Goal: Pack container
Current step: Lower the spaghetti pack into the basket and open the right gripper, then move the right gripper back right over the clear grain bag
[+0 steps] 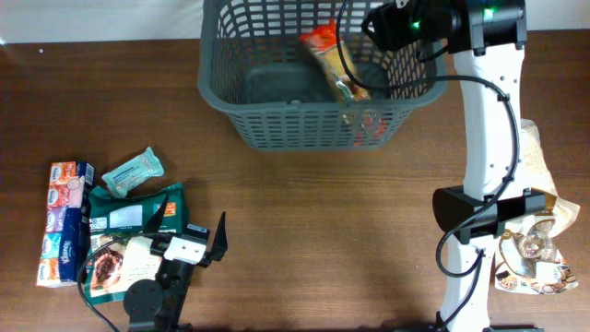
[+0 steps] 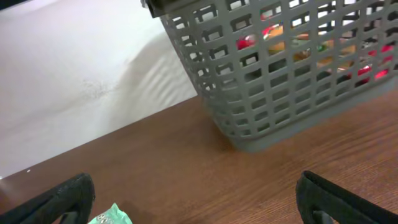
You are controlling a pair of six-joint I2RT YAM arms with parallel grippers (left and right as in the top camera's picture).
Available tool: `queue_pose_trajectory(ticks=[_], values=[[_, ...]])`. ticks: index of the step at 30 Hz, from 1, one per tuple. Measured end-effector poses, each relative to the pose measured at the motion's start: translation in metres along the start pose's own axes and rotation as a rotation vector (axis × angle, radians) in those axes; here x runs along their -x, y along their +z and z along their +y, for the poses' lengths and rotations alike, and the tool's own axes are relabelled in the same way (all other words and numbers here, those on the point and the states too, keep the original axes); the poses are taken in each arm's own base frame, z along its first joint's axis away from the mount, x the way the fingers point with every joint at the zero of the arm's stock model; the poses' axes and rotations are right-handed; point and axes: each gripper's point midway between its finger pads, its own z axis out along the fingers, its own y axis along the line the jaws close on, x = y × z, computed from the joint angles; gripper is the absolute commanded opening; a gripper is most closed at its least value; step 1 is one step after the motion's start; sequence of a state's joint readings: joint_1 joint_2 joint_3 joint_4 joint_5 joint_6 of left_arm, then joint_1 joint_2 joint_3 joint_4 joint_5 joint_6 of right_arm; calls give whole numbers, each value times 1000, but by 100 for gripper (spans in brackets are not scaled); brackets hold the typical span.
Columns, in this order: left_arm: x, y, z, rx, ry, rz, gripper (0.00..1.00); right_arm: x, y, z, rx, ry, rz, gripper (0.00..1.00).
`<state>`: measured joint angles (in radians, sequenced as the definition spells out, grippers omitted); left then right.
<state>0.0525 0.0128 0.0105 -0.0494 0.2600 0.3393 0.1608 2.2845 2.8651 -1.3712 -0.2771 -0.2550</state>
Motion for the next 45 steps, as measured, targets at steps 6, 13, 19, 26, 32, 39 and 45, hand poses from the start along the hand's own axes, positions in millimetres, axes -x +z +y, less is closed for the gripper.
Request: queue_pose_trajectory(ticks=[6, 13, 19, 26, 32, 39, 45], values=[[0, 0, 0, 0, 0, 0, 99, 0, 0, 0, 0, -3, 0, 83], [0, 0, 0, 0, 0, 0, 99, -6, -7, -27, -123, 50, 25, 99], [0, 0, 0, 0, 0, 0, 99, -30, -87, -102, -414, 227, 34, 99], [0, 0, 0, 0, 0, 0, 99, -106, -215, -181, -751, 529, 87, 99], [0, 0, 0, 0, 0, 0, 99, -131, -229, -198, -803, 615, 124, 99], [0, 0, 0, 0, 0, 0, 99, -138, -225, -201, -802, 638, 148, 99], [0, 0, 0, 0, 0, 0, 99, -182, -178, -206, -738, 679, 345, 99]])
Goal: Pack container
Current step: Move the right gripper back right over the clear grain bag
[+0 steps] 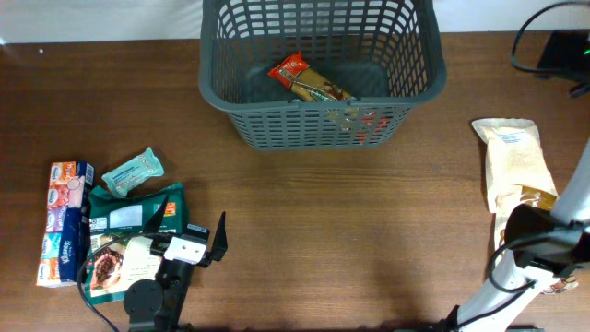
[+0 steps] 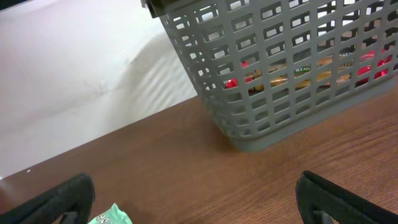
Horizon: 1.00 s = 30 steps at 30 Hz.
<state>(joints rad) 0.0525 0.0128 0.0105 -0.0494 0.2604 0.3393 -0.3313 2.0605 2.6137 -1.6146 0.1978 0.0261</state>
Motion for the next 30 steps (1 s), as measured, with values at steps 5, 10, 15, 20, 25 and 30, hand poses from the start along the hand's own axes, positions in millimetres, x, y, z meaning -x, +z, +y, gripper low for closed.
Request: queue_pose_trajectory(ticks=[5, 10, 15, 20, 25, 30], values=[[0, 0, 0, 0, 0, 0, 99, -28, 55, 11, -3, -19, 158, 99], [0, 0, 0, 0, 0, 0, 99, -45, 89, 20, 11, -16, 225, 99], [0, 0, 0, 0, 0, 0, 99, -60, 108, 17, 3, 14, 279, 99], [0, 0, 0, 0, 0, 0, 99, -72, 117, -18, -33, 93, 321, 99], [0, 0, 0, 0, 0, 0, 99, -81, 125, -37, -1, 94, 351, 99], [0, 0, 0, 0, 0, 0, 99, -99, 140, -23, 91, 49, 400, 99]])
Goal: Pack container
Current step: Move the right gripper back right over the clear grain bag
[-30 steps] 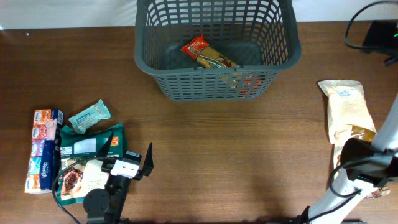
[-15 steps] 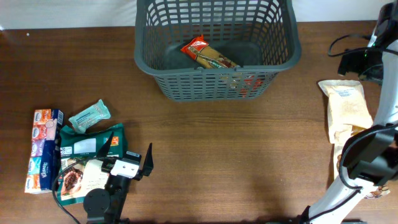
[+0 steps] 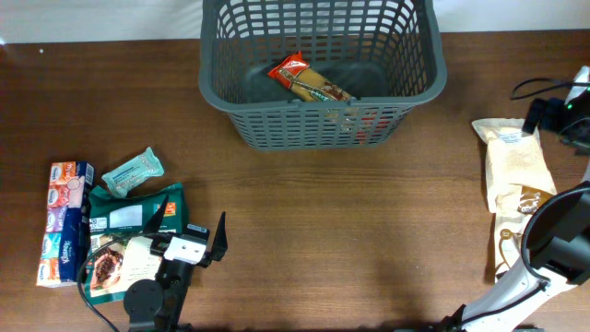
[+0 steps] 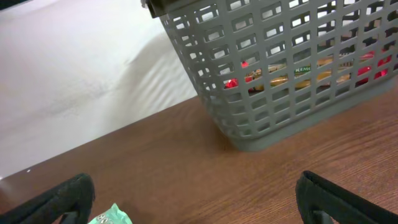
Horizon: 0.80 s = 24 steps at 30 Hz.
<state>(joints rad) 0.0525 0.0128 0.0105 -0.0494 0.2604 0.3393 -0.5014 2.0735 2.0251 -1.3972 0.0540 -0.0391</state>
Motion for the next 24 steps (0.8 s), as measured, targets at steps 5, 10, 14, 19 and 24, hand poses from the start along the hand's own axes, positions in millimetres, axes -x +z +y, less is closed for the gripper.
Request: queue_pose_trajectory(ticks=[5, 10, 14, 19, 24], values=[[0, 0, 0, 0, 0, 0, 99, -1, 12, 6, 27, -32, 4, 99], [0, 0, 0, 0, 0, 0, 99, 3, 31, 8, 33, -65, -14, 99], [0, 0, 0, 0, 0, 0, 99, -3, 49, 9, 33, -75, 7, 99], [0, 0, 0, 0, 0, 0, 99, -9, 62, 9, 28, -109, 19, 99], [0, 0, 0, 0, 0, 0, 99, -20, 76, 7, 16, -152, 52, 99]])
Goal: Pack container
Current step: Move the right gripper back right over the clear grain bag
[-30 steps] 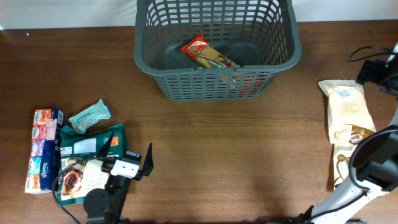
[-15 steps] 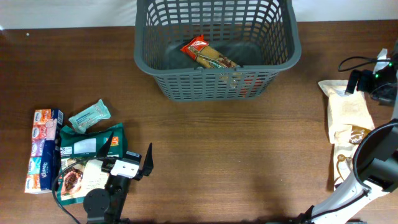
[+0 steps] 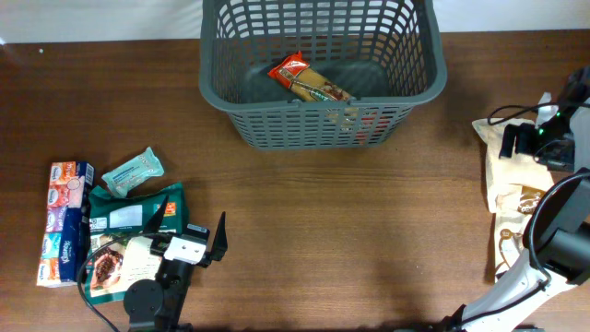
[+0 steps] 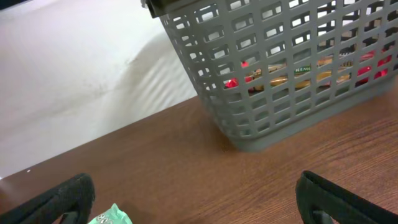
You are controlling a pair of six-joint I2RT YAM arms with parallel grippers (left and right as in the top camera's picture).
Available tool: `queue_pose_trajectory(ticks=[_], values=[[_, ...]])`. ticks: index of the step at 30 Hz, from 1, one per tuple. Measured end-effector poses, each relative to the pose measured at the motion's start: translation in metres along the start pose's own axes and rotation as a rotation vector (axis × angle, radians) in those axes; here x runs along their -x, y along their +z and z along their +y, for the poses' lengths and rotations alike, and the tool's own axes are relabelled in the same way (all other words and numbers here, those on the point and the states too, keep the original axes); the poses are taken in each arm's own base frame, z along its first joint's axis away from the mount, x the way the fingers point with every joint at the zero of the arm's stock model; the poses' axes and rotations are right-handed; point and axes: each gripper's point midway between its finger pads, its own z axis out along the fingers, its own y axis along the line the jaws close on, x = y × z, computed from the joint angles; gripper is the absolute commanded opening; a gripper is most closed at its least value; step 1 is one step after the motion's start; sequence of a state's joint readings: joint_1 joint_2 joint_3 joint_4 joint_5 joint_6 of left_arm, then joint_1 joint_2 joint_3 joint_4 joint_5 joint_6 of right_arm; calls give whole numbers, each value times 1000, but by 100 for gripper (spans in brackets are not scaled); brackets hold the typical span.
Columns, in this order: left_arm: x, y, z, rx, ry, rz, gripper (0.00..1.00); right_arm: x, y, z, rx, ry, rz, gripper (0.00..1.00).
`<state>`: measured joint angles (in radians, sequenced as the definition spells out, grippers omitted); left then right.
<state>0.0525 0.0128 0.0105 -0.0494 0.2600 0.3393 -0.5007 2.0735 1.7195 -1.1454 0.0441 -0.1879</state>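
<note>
The grey mesh basket [image 3: 323,69] stands at the back of the table, and a red-and-yellow pasta packet [image 3: 309,81] lies inside it. Through the basket [image 4: 280,68] wall the left wrist view shows the same packet [image 4: 292,71]. My left gripper [image 3: 189,238] rests open near the front left, its fingers [image 4: 68,194] wide apart over bare wood. At the right edge my right gripper [image 3: 513,138] sits over the top end of a beige bag [image 3: 516,180]. How its jaws stand is too small to tell.
At the left lie a tissue pack [image 3: 64,221], a teal snack packet [image 3: 132,172], a green bag [image 3: 129,210] and a cookie package [image 3: 120,263]. Another packet [image 3: 516,254] lies below the beige bag. A white wall runs behind the basket.
My right gripper has shifted from the far right edge, beside the beige bag's top, to a spot over that top end. The left arm and the basket's contents are unchanged.
My right gripper was over the basket's right side with the pasta packet propped there. Then the packet lay flat in the basket and the arm was off to the right. After that the gripper showed near the beige bag, and now sits over its top.
</note>
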Motion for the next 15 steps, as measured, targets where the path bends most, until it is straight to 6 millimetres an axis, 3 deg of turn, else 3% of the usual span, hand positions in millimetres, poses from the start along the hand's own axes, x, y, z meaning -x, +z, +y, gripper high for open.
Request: queue_pose_trajectory(ticks=[7, 15], values=[[0, 0, 0, 0, 0, 0, 99, -15, 24, -3, -33, -39, 43, 99], [0, 0, 0, 0, 0, 0, 99, -50, 61, 1, -37, -66, 129, 99]])
